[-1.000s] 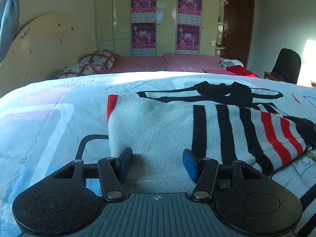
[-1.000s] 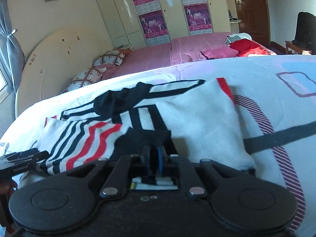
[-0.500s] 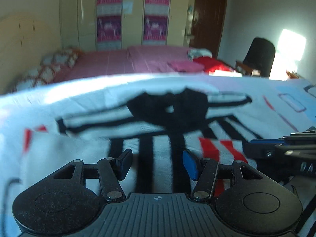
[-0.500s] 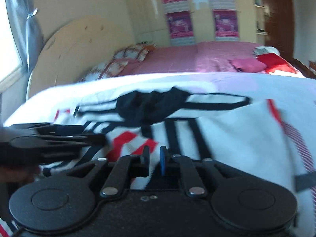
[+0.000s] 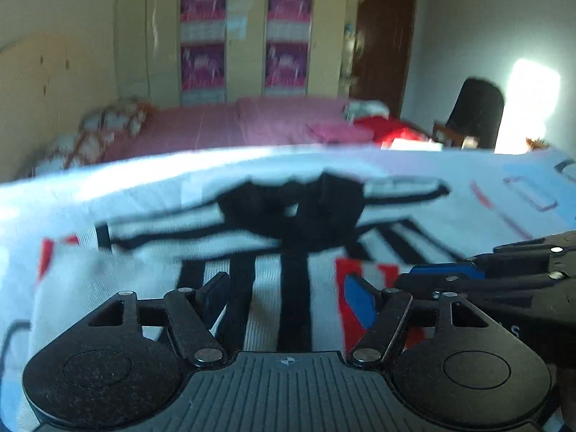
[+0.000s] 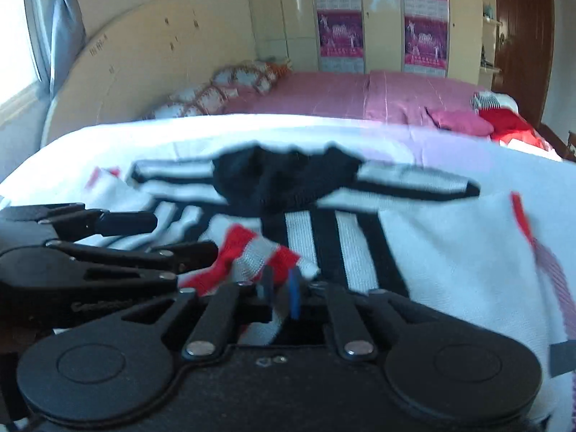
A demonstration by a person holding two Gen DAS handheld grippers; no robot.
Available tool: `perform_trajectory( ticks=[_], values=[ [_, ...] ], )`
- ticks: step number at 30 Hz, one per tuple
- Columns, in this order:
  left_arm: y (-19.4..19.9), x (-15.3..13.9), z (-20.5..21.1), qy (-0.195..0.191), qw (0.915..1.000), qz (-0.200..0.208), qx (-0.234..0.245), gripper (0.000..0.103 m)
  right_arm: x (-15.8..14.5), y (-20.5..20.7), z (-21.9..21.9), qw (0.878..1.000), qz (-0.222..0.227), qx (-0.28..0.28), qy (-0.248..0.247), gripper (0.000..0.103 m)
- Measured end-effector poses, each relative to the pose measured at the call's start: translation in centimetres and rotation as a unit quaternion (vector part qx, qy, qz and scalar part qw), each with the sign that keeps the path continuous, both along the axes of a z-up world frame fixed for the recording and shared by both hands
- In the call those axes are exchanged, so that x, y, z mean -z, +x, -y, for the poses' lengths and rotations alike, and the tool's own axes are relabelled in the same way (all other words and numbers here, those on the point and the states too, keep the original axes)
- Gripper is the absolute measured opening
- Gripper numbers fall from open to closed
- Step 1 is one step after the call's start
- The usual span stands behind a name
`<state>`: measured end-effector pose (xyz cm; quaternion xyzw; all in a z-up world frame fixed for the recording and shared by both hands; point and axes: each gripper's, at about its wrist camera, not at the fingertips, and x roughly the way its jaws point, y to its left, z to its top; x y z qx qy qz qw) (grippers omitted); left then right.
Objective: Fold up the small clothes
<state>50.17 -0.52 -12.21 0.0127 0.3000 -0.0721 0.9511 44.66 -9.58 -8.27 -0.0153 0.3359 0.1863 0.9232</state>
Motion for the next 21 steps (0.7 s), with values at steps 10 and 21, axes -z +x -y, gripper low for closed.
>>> perform_trajectory(
  ticks=[10,21],
  values=[
    [-4.1,-1.4,-1.0,0.03,0.9988,0.019,-0.033,0.078,-1.4,-2.1,2.7,0.999,0.035,0.0,0.013,0.021],
    [-7.5,-1.0,-4.6,0.023,0.9922,0.016,-0.121,0.088,-0.6,-4.9,4.8,0.999,0.038,-0.027,-0.006,0.025]
  ],
)
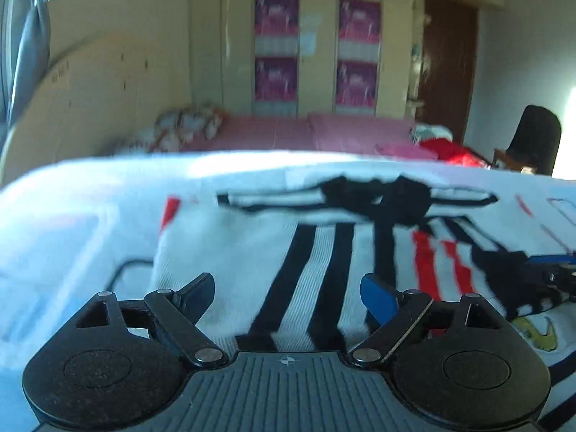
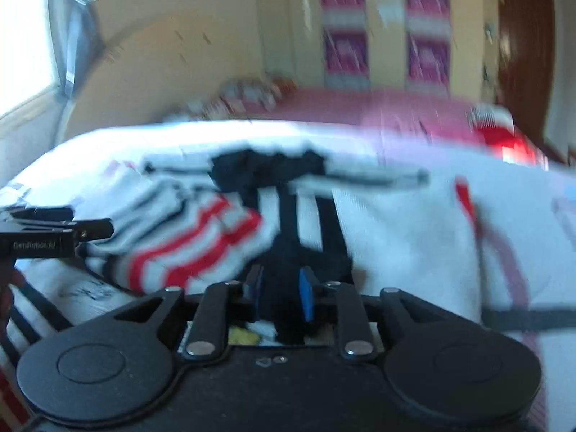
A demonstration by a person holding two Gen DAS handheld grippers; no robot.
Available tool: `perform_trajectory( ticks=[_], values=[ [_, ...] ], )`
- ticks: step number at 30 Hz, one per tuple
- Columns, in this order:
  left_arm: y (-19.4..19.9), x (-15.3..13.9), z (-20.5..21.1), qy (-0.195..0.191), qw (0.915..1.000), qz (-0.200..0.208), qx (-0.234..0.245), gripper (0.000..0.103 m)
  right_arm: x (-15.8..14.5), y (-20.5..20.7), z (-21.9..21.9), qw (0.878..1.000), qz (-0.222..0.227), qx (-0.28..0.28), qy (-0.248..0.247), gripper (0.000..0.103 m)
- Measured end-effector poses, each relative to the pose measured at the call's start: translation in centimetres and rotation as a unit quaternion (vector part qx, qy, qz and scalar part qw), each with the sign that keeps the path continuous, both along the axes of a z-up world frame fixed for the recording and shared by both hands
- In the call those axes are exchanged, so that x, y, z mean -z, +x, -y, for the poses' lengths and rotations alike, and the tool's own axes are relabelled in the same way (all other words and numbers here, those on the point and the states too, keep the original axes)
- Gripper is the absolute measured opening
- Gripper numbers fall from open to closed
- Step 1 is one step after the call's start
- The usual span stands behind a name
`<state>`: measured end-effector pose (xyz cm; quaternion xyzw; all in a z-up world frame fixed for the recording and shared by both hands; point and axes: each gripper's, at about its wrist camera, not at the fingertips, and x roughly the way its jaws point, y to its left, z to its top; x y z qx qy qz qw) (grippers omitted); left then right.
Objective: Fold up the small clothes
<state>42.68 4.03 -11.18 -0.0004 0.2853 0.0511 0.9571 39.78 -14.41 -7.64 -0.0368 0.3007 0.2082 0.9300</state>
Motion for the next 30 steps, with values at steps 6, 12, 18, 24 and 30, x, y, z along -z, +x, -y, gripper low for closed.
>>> perform_trajectory(
  ticks=[6,12,18,24,30],
  values=[
    [1.2,2.3,0.0,-0.004,0.9953,-0.097,-0.006,0.097,1.2,1.0,0.5,0.998,-0.057,0.001,-0.008,0.033],
    [-2.9,-0.2,2.0,0.011,0.9975,-0.07,0.012,0.097,-1.3,-3.7,3.8,0.999,-0.004,0.025,0.04,0.066],
    [-8.1,-1.1,2.1,-0.005,0.9982,-0.054,0.026,0.097,-2.4,-8.3,6.6,0.995,-0.027,0.057,0.082,0.066],
    [-16.8,-1.9,-1.5,-0.028,0.9984,-0.046,0.02,0.097,-2.8,-15.3,10.5,0.978,-0.052,0.118,0.165,0.076],
    [-25.3,-0.2,-7.5,-0.123,0.9901,-0.067,0.002,0.093,-1.3,-21.9,15.1,0.95,-0.099,0.177,0.238,0.067]
  ],
)
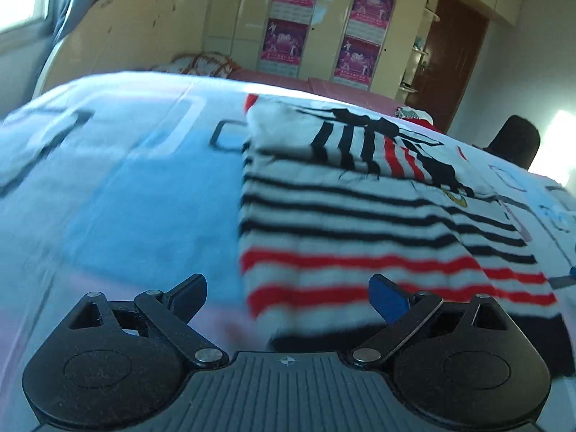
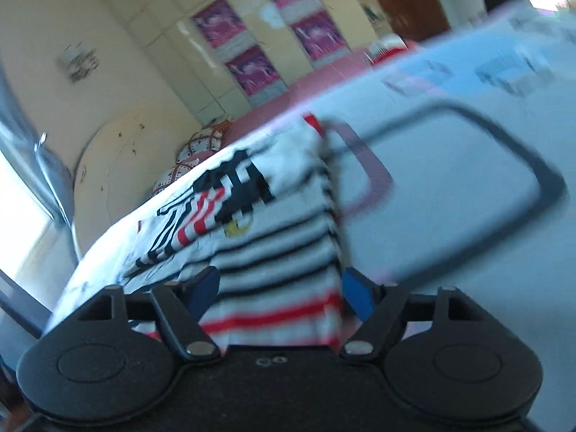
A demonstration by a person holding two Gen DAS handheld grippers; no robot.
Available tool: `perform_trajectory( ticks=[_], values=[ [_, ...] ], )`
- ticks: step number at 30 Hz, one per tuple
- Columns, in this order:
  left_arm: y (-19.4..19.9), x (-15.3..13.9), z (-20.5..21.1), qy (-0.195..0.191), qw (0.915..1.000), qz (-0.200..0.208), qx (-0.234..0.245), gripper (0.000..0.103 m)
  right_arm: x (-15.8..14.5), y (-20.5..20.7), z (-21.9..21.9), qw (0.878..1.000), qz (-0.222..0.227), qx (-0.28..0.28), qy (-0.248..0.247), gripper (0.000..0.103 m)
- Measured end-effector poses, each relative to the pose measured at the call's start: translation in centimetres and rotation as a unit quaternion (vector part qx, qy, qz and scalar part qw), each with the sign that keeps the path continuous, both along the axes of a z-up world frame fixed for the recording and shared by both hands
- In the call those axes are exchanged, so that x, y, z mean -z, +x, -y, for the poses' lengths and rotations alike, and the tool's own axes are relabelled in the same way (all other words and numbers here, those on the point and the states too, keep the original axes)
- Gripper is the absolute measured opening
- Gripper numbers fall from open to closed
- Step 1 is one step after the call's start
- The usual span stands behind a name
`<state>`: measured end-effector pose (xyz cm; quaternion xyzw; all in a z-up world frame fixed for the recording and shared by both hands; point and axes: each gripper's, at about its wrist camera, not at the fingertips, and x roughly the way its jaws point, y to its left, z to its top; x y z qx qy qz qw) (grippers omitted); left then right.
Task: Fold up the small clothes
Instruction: 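Close the left tool and right tool on the black hem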
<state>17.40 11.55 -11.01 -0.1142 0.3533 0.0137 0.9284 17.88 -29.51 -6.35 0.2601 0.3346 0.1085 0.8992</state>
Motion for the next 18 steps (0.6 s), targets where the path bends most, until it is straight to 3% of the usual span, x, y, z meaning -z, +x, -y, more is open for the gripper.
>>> perform_trajectory(
  ticks=[2,6,10,13,17,18],
  values=[
    [-2.4,0.8,-1.4,-0.039,0.9991,-0.016,0.002,0.075,0.9,-1.5,0.5,1.0,-0.024,0.001,0.016,0.061],
    [-5.3,2.6,-3.0,-0.142,0.9893,-0.023,0.023,0.072,2.9,-4.5,0.7,0.997,-0.051,-0.019,0.058,0.049],
    [-5.3,4.0,-3.5,-0.235,0.9708,-0.026,0.043,0.07,4.5,-6.1,0.0,0.993,-0.079,-0.025,0.089,0.042],
    [-4.4,4.9,-2.9,-0.251,0.9664,-0.023,0.051,0.069,5.4,-6.4,-0.7,0.991,-0.087,-0.023,0.101,0.039],
    [-2.6,6.0,-2.5,-0.29,0.9551,-0.027,0.056,0.052,6.0,-6.2,-0.4,0.988,-0.086,-0.016,0.127,0.033],
    [-2.2,6.2,-2.4,-0.296,0.9534,-0.026,0.055,0.051,6.1,-6.0,-0.3,0.988,-0.086,-0.015,0.131,0.03]
  ],
)
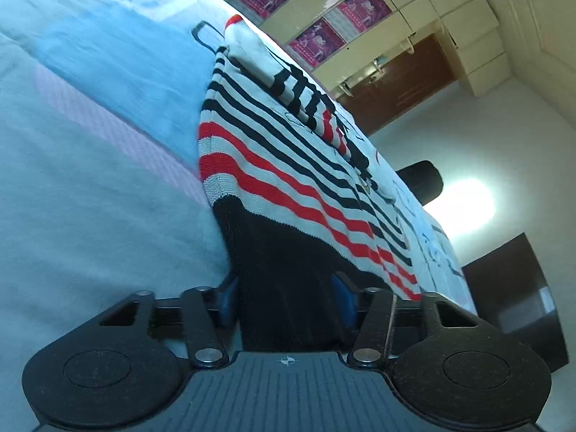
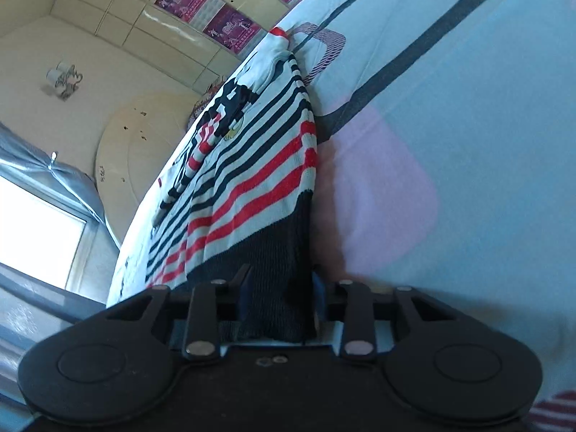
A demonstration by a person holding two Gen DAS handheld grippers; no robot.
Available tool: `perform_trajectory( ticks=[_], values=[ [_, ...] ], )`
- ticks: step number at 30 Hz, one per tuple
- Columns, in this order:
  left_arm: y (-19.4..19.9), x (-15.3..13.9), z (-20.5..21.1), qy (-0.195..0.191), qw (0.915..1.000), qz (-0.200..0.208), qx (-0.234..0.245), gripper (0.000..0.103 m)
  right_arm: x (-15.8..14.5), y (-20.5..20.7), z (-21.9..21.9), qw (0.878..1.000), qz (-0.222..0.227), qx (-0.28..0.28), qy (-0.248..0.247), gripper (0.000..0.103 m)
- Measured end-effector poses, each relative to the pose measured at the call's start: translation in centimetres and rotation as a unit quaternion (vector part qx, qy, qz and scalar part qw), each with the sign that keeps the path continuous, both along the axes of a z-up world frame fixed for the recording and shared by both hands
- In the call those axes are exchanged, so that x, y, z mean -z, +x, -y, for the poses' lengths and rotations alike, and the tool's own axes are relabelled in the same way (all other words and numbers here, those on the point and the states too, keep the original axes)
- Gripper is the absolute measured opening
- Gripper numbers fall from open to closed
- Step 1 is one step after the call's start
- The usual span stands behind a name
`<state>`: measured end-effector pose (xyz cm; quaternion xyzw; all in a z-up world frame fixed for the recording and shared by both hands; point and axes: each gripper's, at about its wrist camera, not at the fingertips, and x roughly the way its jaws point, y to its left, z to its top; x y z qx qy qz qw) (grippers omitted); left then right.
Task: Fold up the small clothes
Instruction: 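Close the left tool and right tool on the black hem, then lift the black hem with both tools and fold it toward the collar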
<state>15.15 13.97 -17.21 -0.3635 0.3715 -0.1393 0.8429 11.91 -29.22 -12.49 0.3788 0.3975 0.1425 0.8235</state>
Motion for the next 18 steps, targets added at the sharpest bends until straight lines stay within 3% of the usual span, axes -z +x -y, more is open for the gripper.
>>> perform_trajectory(
  ticks=[7,9,11,16,18],
  values=[
    [1.8,0.5,0.2,-0.029,0.9996,0.001,0.007,0.05,1.1,1.6,0.5,0.999,0.004,-0.008,0.033,0.026],
    [2.1,0.7,0.2,-0.03,0.9995,-0.001,0.006,0.038,1.1,2.1,0.1,0.999,0.003,-0.016,0.03,0.026],
    [2.0,1.1,-0.1,-0.031,0.9995,-0.011,0.0,0.01,1.0,2.0,-0.4,0.999,0.004,-0.031,0.029,0.023],
    [0.6,1.3,-0.1,-0.014,0.9998,-0.004,-0.012,0.01,0.8,1.1,-0.8,0.998,0.005,-0.057,0.034,0.02],
    [1.2,1.5,0.1,-0.022,0.9997,-0.006,-0.01,0.01,1.0,1.2,-0.6,0.998,0.001,-0.048,0.038,0.013]
  ],
)
